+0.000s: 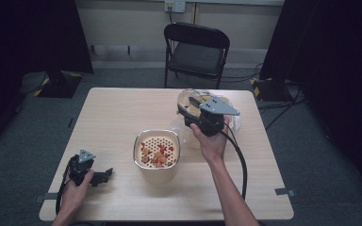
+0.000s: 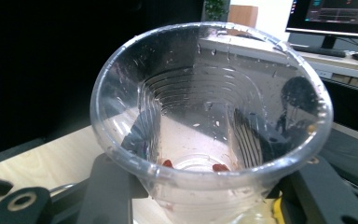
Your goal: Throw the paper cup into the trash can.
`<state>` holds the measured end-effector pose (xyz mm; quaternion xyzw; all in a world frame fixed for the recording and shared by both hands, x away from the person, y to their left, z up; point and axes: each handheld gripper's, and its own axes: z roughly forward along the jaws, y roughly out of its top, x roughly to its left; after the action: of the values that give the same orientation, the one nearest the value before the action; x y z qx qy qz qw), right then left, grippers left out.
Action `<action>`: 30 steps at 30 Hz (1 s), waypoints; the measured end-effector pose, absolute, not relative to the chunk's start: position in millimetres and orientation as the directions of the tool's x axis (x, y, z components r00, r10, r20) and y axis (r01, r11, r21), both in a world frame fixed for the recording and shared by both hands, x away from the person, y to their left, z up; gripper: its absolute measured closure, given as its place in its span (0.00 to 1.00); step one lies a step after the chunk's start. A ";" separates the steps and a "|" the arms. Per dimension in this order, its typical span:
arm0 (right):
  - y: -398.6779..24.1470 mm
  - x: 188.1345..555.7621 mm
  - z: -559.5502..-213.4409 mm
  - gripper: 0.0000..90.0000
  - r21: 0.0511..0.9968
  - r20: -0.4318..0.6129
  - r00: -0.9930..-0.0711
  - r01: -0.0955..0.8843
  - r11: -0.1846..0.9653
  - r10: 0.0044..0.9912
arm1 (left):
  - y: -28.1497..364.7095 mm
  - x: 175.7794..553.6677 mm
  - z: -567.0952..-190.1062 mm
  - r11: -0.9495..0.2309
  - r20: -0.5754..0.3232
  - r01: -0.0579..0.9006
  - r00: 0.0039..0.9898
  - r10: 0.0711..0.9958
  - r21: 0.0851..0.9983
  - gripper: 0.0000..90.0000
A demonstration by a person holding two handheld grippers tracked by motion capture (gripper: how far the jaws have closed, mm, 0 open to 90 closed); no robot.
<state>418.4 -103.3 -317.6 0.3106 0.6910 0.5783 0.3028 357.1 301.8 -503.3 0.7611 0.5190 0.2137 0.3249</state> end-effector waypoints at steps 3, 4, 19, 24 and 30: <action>-114.6 423.8 -315.5 0.58 0.989 -0.054 -0.595 0.081 0.127 0.802 | 301.8 357.1 -503.3 -0.250 -0.012 0.651 0.370 0.929 0.716 0.00; -117.3 425.4 -315.9 0.58 0.988 -0.049 -0.591 0.087 0.124 0.805 | 301.8 357.1 -503.3 -0.250 -0.012 0.651 0.370 0.929 0.716 0.00; -148.5 451.1 -323.6 0.57 0.974 -0.030 -0.502 0.180 0.138 0.864 | 301.8 357.1 -503.3 -0.251 -0.011 0.651 0.370 0.929 0.716 0.00; -156.4 461.3 -327.8 0.48 0.970 -0.006 -0.482 0.211 0.122 0.876 | 301.8 357.1 -503.3 -0.251 -0.011 0.651 0.370 0.929 0.716 0.00; -162.9 469.8 -333.3 0.31 0.961 0.027 -0.461 0.257 0.104 0.887 | 301.8 357.1 -503.2 -0.251 -0.011 0.651 0.370 0.929 0.716 0.00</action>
<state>469.8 -162.9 -333.3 0.4217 0.6784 0.5198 0.3029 357.1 301.8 -503.2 0.7613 0.5189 0.2141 0.3244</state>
